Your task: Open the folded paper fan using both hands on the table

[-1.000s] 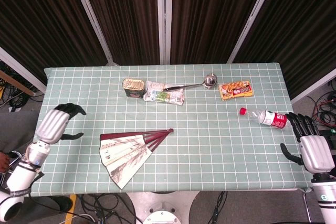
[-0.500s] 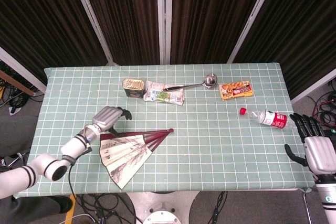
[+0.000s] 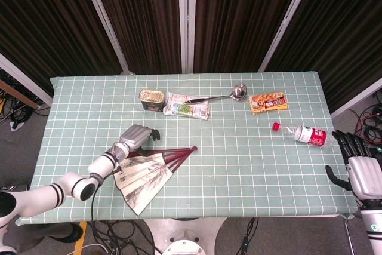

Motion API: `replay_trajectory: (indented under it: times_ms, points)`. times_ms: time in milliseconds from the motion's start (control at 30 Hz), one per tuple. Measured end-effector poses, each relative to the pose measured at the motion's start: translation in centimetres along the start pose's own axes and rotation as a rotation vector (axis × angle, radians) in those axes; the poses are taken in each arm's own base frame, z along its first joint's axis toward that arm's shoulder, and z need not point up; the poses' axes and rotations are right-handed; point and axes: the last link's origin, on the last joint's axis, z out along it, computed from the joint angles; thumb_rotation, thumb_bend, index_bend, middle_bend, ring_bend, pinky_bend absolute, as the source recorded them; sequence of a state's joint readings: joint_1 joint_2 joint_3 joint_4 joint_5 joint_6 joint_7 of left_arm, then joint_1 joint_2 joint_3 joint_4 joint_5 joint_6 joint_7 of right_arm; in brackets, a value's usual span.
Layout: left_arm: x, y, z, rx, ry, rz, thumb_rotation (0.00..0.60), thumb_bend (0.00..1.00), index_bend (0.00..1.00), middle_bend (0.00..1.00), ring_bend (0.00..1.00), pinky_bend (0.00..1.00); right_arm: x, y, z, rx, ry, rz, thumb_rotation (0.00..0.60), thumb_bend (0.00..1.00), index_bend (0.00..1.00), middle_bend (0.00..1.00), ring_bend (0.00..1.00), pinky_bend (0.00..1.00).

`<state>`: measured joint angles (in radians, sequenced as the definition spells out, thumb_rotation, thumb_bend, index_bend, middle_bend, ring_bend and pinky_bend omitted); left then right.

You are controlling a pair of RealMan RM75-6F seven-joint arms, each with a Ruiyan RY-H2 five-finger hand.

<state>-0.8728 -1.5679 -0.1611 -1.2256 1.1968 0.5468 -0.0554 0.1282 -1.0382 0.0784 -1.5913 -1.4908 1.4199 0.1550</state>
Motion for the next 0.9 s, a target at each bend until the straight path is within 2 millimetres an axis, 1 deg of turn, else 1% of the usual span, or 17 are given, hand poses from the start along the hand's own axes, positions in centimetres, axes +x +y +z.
replay_trajectory:
  times_ms: [200,367,600,733,900]
  points:
    - [-0.7,0.3,0.0,-0.008,-0.008,0.028,0.600,0.26,0.37,0.39,0.37,0.48,-0.1,0.3,0.2,-0.011,-0.004,0.005,0.600,0.29,0.01,0.06,0.00,0.00]
    - [-1.4,0.8,0.1,-0.017,-0.009,0.025,0.600,0.27,0.39,0.42,0.40,0.48,-0.4,0.5,0.3,-0.017,-0.009,0.011,0.600,0.29,0.01,0.06,0.00,0.00]
    - [-2.0,0.8,0.4,-0.008,-0.014,0.018,0.600,0.28,0.40,0.43,0.41,0.50,-0.5,0.7,0.3,-0.027,-0.009,0.013,0.600,0.29,0.01,0.06,0.00,0.00]
    - [-2.3,0.9,0.5,-0.014,-0.026,0.024,0.600,0.29,0.42,0.45,0.44,0.52,-0.6,0.7,0.3,-0.029,-0.009,0.012,0.600,0.29,0.01,0.06,0.00,0.00]
    - [-2.6,1.3,0.4,-0.027,-0.029,0.029,0.600,0.31,0.47,0.52,0.50,0.57,-0.6,0.7,0.3,-0.033,-0.009,0.013,0.600,0.29,0.01,0.06,0.00,0.00]
